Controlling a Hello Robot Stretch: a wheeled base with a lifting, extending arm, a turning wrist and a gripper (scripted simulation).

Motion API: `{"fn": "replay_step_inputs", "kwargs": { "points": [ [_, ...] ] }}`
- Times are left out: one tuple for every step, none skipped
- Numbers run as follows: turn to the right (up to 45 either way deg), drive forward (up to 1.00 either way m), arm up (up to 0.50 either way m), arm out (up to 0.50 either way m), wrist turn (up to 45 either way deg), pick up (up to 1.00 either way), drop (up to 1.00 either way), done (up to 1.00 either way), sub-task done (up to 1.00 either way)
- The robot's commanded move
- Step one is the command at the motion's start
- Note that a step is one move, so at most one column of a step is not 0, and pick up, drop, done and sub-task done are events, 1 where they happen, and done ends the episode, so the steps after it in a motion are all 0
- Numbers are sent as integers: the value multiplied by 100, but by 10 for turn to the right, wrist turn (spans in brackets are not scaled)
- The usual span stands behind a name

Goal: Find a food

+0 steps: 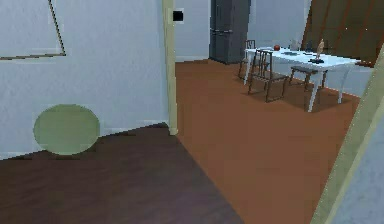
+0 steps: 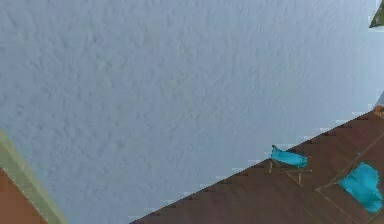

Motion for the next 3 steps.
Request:
{"fn": "replay_step_inputs", "kwargs": {
  "points": [
    [0, 55, 0, 0, 0, 0, 0, 0, 0],
    [120, 0, 0, 0, 0, 0, 0, 0, 0],
    [0, 100, 0, 0, 0, 0, 0, 0, 0]
  ]
}}
